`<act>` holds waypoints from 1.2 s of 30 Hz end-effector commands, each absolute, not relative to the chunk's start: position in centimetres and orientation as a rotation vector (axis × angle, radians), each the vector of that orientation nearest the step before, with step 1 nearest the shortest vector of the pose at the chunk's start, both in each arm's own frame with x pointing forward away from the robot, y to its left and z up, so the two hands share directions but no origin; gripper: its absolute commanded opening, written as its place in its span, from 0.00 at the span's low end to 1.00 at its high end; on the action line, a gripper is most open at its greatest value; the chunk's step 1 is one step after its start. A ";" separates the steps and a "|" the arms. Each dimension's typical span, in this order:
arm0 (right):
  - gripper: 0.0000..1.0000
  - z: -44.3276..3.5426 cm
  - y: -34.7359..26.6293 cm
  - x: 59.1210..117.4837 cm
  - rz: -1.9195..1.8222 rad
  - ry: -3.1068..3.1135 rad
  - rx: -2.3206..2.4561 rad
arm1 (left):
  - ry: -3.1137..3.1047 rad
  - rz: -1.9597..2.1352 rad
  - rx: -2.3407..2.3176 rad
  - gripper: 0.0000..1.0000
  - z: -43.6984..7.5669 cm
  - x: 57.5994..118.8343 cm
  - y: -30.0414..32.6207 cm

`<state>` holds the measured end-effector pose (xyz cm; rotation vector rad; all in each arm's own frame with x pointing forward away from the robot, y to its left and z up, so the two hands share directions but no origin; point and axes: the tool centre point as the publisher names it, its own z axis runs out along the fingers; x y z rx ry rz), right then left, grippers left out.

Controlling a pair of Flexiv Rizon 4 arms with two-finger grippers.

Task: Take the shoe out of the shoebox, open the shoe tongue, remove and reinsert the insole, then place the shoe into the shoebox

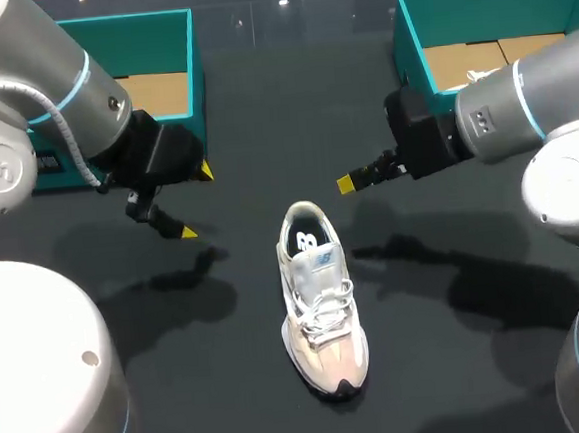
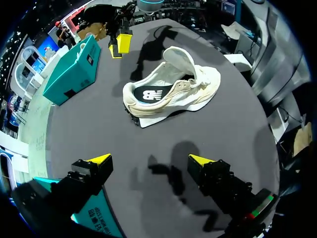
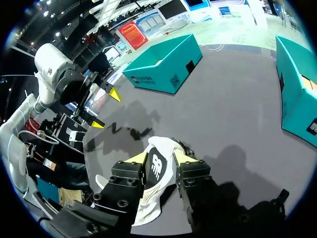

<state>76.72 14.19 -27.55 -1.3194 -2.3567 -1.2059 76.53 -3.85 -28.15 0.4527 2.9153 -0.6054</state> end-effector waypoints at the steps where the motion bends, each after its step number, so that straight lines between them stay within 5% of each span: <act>1: 0.00 -26.2 15.3 76.3 -0.957 -2.497 -1.445 | 2.924 -0.601 0.491 1.00 -27.1 77.2 -1.8; 11: 0.00 -24.5 17.9 75.6 -0.570 -2.616 -1.769 | 2.892 -0.485 0.587 1.00 -24.2 79.8 3.1; 36: 0.00 -25.9 24.0 71.2 -0.497 -2.649 -2.068 | 2.857 -0.577 0.852 1.00 -23.9 81.7 6.8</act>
